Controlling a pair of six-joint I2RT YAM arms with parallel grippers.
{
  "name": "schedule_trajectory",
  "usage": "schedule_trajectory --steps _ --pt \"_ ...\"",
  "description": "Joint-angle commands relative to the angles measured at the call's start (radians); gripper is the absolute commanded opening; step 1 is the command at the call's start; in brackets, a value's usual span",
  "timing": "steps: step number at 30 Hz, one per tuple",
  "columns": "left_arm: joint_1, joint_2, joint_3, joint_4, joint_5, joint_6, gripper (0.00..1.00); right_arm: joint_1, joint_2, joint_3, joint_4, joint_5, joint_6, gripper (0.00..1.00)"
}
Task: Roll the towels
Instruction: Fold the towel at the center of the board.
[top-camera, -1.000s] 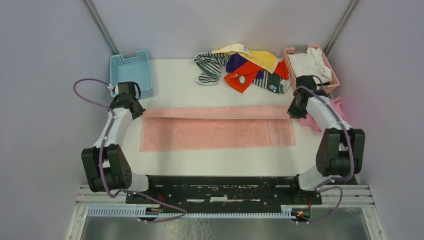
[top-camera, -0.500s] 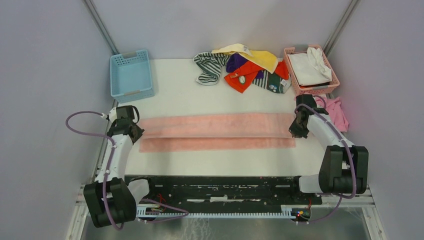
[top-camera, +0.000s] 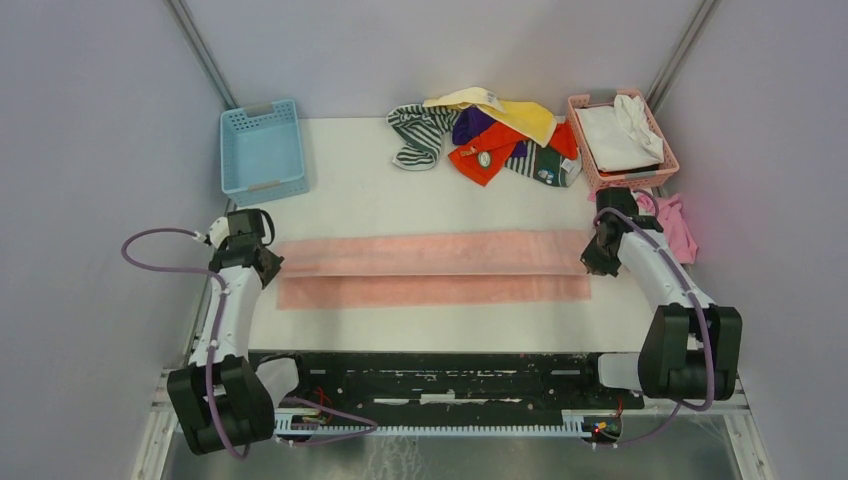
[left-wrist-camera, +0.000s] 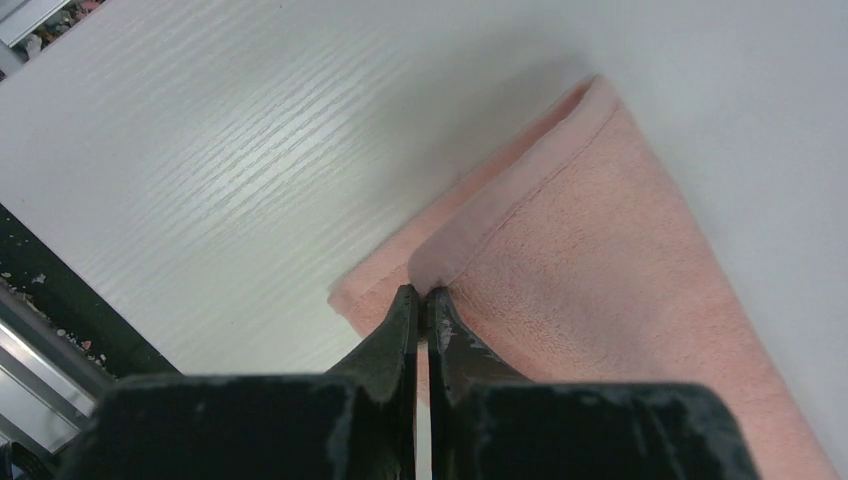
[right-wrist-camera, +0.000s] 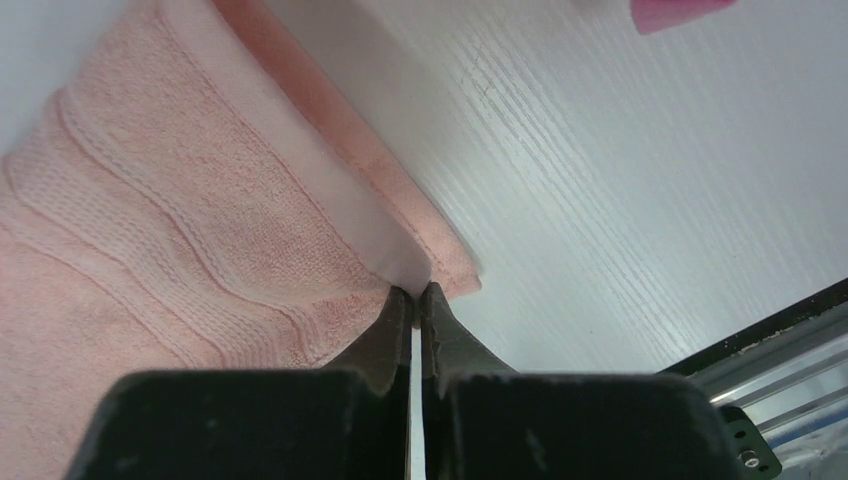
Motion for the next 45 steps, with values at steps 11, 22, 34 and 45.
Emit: schedule_trajectory --steps 11,22,34,45 --pt "0.026 -0.093 -0.086 -0.052 -0.116 -0.185 0.03 -0.012 -0.071 -0.111 -0.023 0.009 0.089 0.04" --pt "0.034 0.042 -0.141 -0.036 -0.104 -0.243 0.06 -0.027 0.115 -0.127 0.031 -0.028 0.075 0.11" --pt "0.034 -0.123 -0.048 -0.11 -0.053 -0.184 0.67 -0.027 -0.09 -0.022 -0.059 0.026 -0.055 0.65" --pt "0.013 -0.006 0.002 0.163 0.426 -0.073 0.75 -0.005 0.006 0.091 0.186 -0.358 -0.139 0.81"
